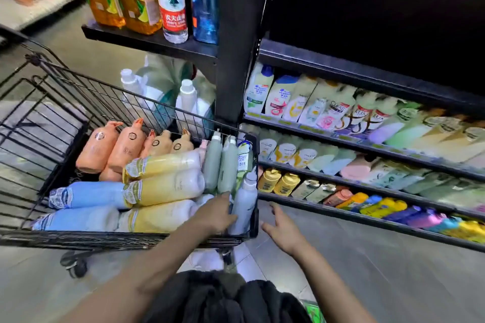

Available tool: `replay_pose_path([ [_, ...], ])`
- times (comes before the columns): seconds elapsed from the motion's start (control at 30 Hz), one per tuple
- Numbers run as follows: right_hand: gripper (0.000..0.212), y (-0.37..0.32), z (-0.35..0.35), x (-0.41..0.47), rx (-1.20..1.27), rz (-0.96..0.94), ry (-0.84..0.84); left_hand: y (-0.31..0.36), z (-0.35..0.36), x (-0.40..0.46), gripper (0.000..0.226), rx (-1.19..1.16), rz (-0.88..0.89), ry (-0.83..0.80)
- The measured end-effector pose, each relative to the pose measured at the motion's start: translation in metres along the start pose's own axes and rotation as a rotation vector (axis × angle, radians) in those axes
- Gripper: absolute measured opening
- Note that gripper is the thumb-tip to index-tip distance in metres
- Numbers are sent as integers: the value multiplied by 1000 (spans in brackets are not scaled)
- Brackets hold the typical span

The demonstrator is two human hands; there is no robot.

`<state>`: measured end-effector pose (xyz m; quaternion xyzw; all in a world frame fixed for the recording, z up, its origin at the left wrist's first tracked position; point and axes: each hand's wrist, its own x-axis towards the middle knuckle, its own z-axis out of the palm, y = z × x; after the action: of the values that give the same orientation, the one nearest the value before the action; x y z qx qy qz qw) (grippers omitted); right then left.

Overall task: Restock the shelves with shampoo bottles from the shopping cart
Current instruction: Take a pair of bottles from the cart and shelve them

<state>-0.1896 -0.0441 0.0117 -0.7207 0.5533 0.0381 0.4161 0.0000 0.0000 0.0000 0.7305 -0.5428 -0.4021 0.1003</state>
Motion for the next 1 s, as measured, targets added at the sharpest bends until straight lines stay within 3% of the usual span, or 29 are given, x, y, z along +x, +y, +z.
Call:
replay_pose_path([
  [0.2,63,22,-24,40,-6,18,-108,18,7,31,55,-165,-156,-5],
  [0.3,61,31,-44,63,-25,-11,-170,34,16,44,85,-255,-221,66],
  [0.33,61,35,-52,71,-48,-31,-187,44,17,42,80,-290,-251,112],
  [0.37,60,37,-60,78,-69,-47,-204,45,26,49,107,-342,-272,168],
  [0.4,58,40,-67,84,-72,-60,-217,49,30,48,84,-367,-303,209],
  [0.53,50,46,-99,115,-134,-141,-287,48,51,55,75,-464,-412,297],
  [0.73,31,34,-117,141,-104,-250,-445,72,43,29,96,-535,-514,538],
  [0.9,52,13,-85,154,-338,-380,-524,81,34,-14,57,-760,-589,794],
  [1.0,48,-3,-52,157,-414,-425,-570,81,29,-37,46,-818,-603,911],
])
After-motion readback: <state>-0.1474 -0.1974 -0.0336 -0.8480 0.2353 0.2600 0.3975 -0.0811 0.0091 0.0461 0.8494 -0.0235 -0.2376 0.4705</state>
